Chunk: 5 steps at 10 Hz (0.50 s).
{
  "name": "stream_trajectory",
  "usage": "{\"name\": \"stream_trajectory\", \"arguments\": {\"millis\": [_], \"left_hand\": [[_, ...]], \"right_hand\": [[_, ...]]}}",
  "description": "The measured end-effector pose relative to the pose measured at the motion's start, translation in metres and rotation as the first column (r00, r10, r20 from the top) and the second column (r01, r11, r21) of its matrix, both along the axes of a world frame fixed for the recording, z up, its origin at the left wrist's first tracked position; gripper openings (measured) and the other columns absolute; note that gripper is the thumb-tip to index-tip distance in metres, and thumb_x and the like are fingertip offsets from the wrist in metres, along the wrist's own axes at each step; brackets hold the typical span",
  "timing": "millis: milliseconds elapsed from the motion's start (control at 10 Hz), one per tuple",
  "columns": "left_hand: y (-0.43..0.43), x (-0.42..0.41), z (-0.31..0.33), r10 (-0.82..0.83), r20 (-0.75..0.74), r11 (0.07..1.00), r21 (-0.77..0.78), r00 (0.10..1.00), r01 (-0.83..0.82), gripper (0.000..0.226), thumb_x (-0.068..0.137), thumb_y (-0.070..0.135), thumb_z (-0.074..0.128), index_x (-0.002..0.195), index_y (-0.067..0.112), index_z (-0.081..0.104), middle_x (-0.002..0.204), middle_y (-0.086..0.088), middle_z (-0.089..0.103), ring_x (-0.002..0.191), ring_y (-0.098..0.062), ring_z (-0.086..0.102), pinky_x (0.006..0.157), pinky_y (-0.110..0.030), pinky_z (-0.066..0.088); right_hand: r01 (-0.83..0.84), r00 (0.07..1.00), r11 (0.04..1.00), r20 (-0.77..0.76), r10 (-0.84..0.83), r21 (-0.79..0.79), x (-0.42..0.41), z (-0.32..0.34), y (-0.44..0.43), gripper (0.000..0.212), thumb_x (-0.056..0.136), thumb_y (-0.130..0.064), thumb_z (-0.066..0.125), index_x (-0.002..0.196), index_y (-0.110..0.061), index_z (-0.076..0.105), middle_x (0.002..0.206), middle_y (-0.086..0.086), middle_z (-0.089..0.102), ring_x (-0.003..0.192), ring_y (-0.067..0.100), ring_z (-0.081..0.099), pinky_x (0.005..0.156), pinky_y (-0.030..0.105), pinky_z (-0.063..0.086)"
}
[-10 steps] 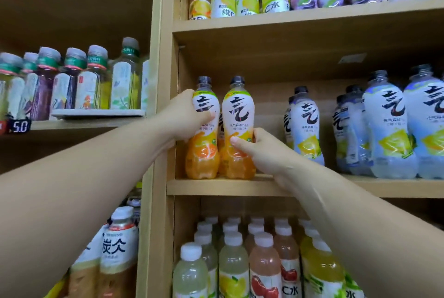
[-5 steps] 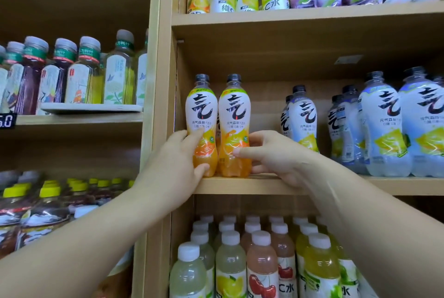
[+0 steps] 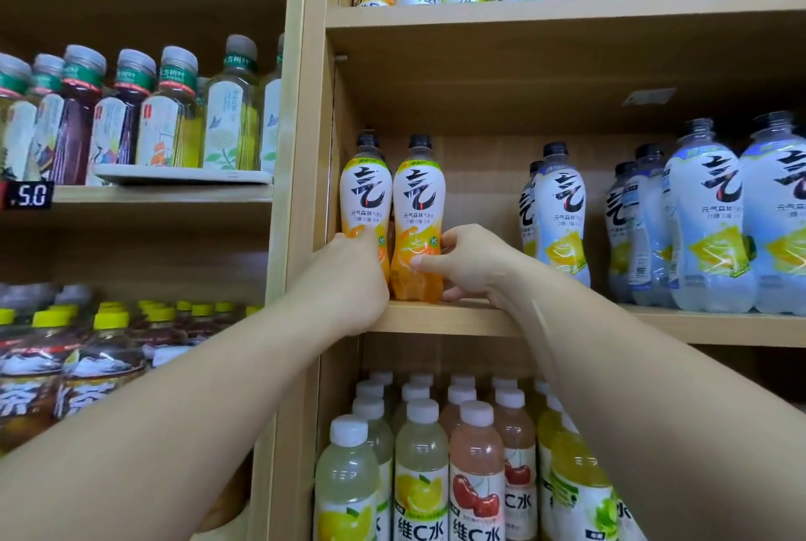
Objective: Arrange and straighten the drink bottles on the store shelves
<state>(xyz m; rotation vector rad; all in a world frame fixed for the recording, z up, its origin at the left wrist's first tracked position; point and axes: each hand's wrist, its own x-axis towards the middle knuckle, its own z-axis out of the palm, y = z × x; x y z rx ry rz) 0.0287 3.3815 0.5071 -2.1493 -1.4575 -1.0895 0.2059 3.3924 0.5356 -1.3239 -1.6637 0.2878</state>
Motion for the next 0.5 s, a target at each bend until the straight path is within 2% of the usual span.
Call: {"name": "stream_trajectory", "arguments": {"millis": [200, 300, 400, 500], "left_hand": [[0.002, 0.002, -0.012, 0.055, -0.014, 0.998, 0.023, 0.998, -0.055, 0.041, 0.101, 0.028, 0.05, 0.139, 0.014, 0.043, 0.139, -0.015, 0.046, 0.116, -0.035, 0.059, 0.093, -0.046, 0.055], [0.003, 0.0, -0.017, 0.063, -0.023, 0.998, 0.031, 0.998, -0.062, 0.042, 0.105, 0.031, 0.041, 0.143, 0.013, 0.041, 0.158, -0.02, 0.033, 0.127, -0.038, 0.055, 0.099, -0.047, 0.051], [-0.003, 0.001, -0.025, 0.041, -0.017, 0.997, 0.063, 0.999, -0.04, 0.037, 0.108, 0.032, 0.035, 0.136, 0.011, 0.045, 0.16, -0.02, 0.03, 0.128, -0.036, 0.055, 0.098, -0.045, 0.047], [-0.006, -0.001, -0.035, 0.037, 0.024, 0.994, 0.106, 0.999, -0.039, 0.043, 0.109, 0.035, 0.031, 0.141, 0.01, 0.044, 0.165, -0.019, 0.022, 0.124, -0.035, 0.056, 0.099, -0.043, 0.047]], "right_hand": [[0.11, 0.986, 0.994, 0.126, -0.112, 0.023, -0.004, -0.001, 0.0, 0.036, 0.091, -0.045, 0.073, 0.104, -0.011, 0.07, 0.102, 0.01, 0.076, 0.093, 0.027, 0.075, 0.087, 0.046, 0.062], [0.133, 0.98, 0.991, 0.147, -0.134, 0.021, -0.005, -0.002, -0.004, 0.034, 0.09, -0.046, 0.074, 0.093, -0.013, 0.069, 0.097, 0.009, 0.074, 0.091, 0.026, 0.073, 0.087, 0.046, 0.061], [0.167, 0.974, 0.985, 0.148, -0.171, 0.039, -0.005, -0.004, -0.017, 0.036, 0.089, -0.046, 0.075, 0.079, -0.014, 0.064, 0.078, 0.004, 0.068, 0.068, 0.018, 0.064, 0.068, 0.037, 0.059], [0.264, 0.931, 0.963, 0.248, -0.267, 0.046, -0.003, -0.007, -0.026, 0.046, 0.088, -0.054, 0.072, 0.072, -0.014, 0.059, 0.065, 0.0, 0.054, 0.06, 0.014, 0.052, 0.055, 0.029, 0.038]]}}
